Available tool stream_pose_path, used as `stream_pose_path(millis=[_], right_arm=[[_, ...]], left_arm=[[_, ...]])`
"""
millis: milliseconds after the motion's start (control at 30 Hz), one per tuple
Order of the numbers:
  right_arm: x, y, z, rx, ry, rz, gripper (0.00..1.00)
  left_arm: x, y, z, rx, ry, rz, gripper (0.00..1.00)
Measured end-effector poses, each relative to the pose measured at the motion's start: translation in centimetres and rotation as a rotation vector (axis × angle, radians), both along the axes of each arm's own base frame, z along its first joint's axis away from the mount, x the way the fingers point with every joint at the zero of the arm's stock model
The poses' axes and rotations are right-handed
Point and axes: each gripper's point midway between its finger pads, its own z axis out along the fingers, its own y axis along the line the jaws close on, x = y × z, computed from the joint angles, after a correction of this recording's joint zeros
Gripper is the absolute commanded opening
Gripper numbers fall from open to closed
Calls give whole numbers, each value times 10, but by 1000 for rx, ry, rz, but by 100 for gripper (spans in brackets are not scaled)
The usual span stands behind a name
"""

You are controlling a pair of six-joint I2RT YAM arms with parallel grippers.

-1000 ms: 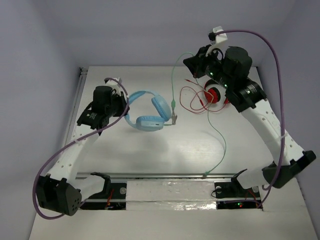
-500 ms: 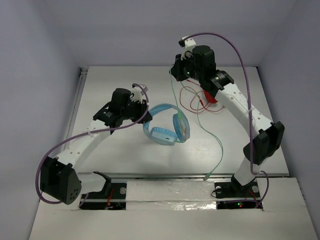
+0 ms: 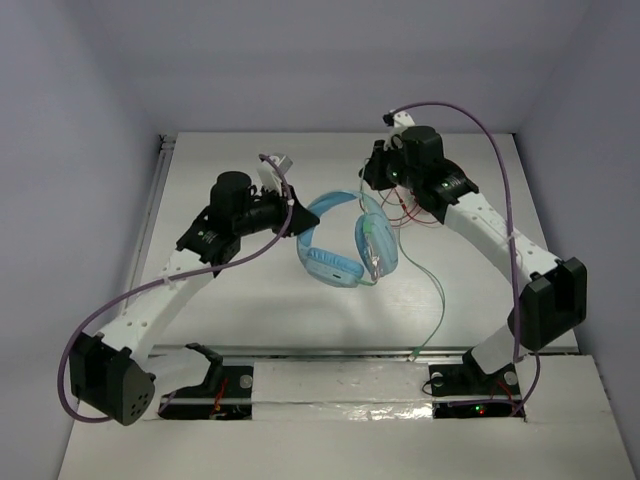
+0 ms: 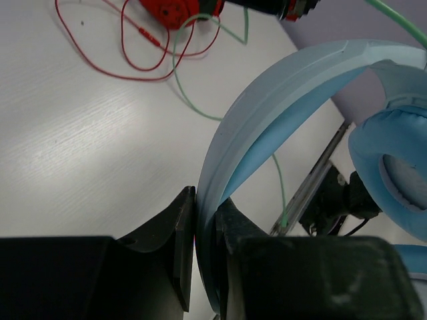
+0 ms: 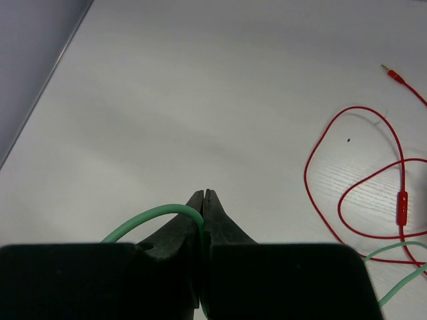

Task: Wrap the headphones

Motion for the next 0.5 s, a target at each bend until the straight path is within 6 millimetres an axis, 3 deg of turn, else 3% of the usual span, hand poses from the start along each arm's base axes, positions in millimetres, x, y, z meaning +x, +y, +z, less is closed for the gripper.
stream_pose_path(millis=[267, 400, 433, 500], right_arm=[[-23, -6, 31, 115, -83, 18, 0], [-34, 3, 30, 179, -96, 75, 2], [-37, 6, 27, 194, -96, 96, 13], [-46, 15, 18, 233, -76, 152, 18]], left_arm=[[3, 3, 61, -120, -122, 58, 0], [4, 2, 81, -182, -148, 80, 0], [4, 2, 85, -197, -154, 85, 0], [6, 1, 95, -234, -163, 96, 0]])
